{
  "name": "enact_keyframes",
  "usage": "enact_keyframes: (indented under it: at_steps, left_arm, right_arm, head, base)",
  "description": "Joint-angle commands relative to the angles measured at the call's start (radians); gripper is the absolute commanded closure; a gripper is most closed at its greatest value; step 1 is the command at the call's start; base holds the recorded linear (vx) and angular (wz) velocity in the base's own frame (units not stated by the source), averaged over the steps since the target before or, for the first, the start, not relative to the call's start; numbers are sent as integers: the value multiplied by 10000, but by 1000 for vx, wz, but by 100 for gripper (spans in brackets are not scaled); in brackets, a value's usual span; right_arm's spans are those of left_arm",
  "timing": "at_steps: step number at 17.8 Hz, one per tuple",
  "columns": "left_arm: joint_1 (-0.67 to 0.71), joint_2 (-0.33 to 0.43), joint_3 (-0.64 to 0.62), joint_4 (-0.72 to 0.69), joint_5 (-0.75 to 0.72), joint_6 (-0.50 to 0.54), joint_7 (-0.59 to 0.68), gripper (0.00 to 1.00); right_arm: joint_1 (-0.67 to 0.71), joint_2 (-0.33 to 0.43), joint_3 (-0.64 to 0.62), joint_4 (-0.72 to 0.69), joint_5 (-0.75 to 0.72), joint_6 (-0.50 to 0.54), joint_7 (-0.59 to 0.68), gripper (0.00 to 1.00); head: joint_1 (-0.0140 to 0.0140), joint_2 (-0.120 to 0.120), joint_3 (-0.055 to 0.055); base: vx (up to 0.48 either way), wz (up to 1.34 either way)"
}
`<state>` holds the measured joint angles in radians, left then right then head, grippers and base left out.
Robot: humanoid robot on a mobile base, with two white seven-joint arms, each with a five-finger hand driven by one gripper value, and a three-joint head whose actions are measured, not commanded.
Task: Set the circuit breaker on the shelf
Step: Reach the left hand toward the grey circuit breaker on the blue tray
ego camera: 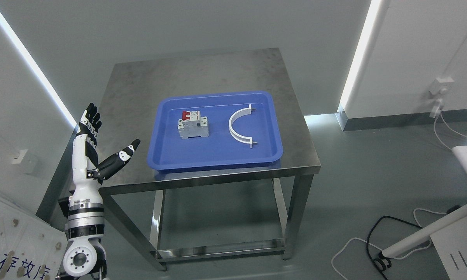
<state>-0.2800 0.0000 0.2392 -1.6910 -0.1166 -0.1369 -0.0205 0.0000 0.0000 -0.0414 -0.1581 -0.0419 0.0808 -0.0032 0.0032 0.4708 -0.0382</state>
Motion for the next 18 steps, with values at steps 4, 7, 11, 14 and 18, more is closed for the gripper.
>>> enact_keyframes:
  at_steps: [4, 7, 11, 14, 18]
  left_arm:
    - [-69, 175, -260, 20, 0, 19, 6, 0]
    - [-846, 175, -367, 477, -30, 64, -497, 0]
    - [-2826, 2065, -398, 2576, -443, 80, -2675, 3]
    - [-3962, 3096, -1131, 3792, -1455, 95, -4206, 3]
    - [-4486, 3542, -1411, 4499, -2100, 111, -5911, 6]
  right_arm:
    - [153, -175, 0, 1, 5, -333, 1, 0]
    - [168, -175, 0, 1, 5, -333, 1, 0]
    - [153, -175, 0, 1, 5, -333, 1, 0]
    - [153, -175, 0, 1, -10, -333, 1, 0]
    - [168, -175, 0, 1, -10, -333, 1, 0]
  head:
    - [0, 0, 0]
    - [0, 0, 0]
    - [0, 0, 0]
    - [0, 0, 0]
    - [0, 0, 0]
  base:
    - [9, -26]
    - [34, -110]
    - [64, -139]
    - [87, -182]
    - [54, -52]
